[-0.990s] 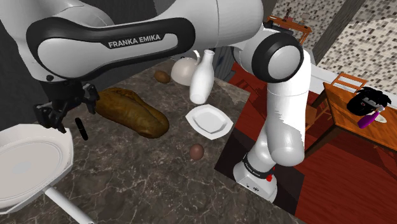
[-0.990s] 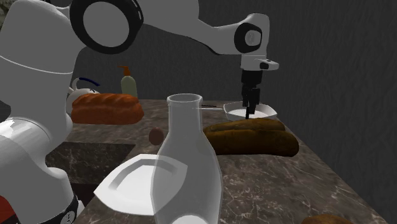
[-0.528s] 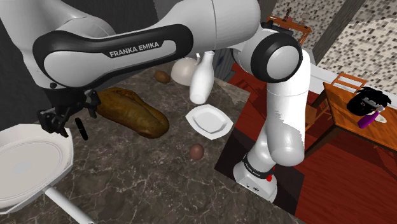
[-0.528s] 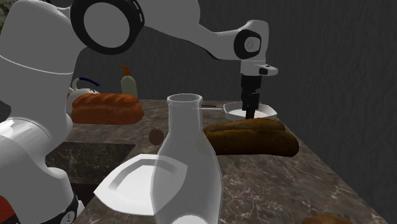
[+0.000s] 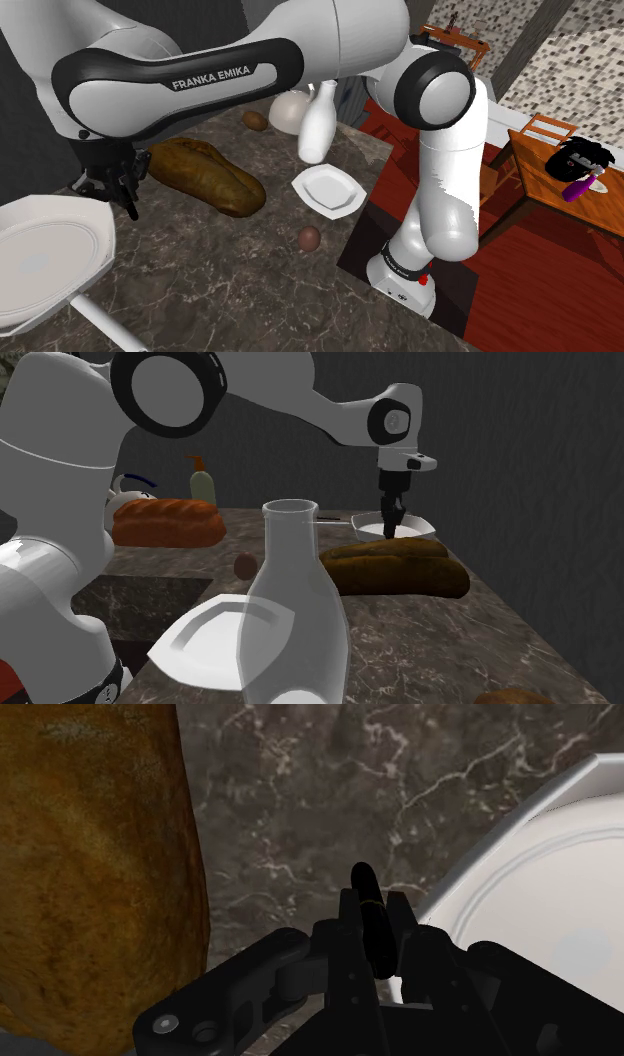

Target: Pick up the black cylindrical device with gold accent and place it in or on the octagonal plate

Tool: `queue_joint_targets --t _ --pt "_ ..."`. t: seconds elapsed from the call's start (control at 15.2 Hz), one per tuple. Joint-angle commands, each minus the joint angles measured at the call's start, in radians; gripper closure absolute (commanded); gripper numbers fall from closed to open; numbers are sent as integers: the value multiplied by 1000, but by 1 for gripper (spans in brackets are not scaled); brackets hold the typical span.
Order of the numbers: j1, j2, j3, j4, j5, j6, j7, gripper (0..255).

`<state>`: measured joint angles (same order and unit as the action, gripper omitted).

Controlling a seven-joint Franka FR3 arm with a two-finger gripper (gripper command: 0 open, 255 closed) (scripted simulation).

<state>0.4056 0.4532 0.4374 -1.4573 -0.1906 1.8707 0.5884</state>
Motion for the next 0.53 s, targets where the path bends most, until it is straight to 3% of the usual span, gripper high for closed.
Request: queue_joint_targets --t 0.0,0.46 --pt "0 0 0 0 0 0 0 255" --pt "1 -4 1 21 2 -25 -2 255"
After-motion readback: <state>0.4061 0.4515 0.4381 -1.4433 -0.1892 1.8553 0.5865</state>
